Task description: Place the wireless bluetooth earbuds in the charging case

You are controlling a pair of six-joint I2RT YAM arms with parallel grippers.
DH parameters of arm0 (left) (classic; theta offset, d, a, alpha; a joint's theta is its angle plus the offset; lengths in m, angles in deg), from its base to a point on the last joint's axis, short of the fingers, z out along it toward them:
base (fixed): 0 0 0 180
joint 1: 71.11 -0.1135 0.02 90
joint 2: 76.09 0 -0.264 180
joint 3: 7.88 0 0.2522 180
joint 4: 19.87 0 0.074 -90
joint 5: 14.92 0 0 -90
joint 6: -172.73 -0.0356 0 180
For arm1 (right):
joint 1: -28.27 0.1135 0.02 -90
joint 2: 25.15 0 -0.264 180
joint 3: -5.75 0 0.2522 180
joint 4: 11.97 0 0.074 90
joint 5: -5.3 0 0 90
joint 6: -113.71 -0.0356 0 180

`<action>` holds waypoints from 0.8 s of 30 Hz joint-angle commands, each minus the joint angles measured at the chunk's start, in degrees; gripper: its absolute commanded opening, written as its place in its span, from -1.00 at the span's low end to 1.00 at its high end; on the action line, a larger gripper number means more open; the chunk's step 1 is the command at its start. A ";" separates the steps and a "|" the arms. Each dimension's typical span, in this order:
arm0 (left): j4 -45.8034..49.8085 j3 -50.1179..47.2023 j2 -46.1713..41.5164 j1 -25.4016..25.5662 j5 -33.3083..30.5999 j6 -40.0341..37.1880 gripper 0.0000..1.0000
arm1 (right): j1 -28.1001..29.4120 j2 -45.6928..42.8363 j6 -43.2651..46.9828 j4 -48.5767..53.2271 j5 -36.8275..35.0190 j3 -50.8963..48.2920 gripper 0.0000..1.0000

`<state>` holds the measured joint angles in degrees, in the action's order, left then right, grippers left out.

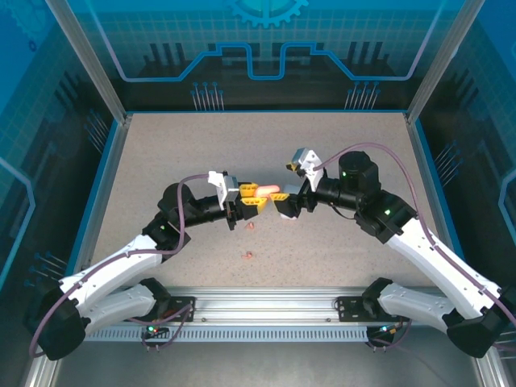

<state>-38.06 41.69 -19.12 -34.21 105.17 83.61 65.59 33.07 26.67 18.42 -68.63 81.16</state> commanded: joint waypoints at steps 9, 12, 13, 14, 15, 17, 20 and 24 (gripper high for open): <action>-0.40 -0.74 -0.98 0.45 1.00 -2.47 -1.00 | -2.78 1.61 -1.53 -0.19 -1.64 3.65 0.84; -0.17 -0.74 -0.81 0.45 0.53 -2.56 -1.00 | -3.04 1.86 -1.79 -0.10 -0.37 4.01 0.84; -0.15 -0.83 -0.73 0.45 0.36 -2.60 -1.00 | -3.29 1.66 -2.03 -0.23 0.49 4.09 0.85; -0.06 -0.91 -0.78 0.45 0.08 -2.65 -1.00 | -3.50 1.43 -2.32 -0.42 1.50 4.03 0.85; 0.04 -1.00 -0.78 0.42 -0.13 -2.74 -1.00 | -3.80 1.01 -2.91 -0.76 2.55 3.93 0.86; 0.04 -1.35 -0.91 0.45 -1.00 -2.82 -1.00 | -4.25 -0.10 -4.29 -1.26 3.44 3.59 0.87; -0.50 -2.43 -1.89 0.42 -3.70 -3.00 -1.00 | -4.97 -1.99 -8.16 -1.29 2.47 3.05 0.87; -2.46 -4.85 -4.66 0.46 -8.95 -3.13 -1.00 | -5.74 -3.17 -15.67 2.94 -4.61 2.35 0.87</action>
<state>-37.62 38.28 -21.26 -34.18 100.97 82.13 60.93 31.12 17.99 18.85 -68.91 82.95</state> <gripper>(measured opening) 0.221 0.937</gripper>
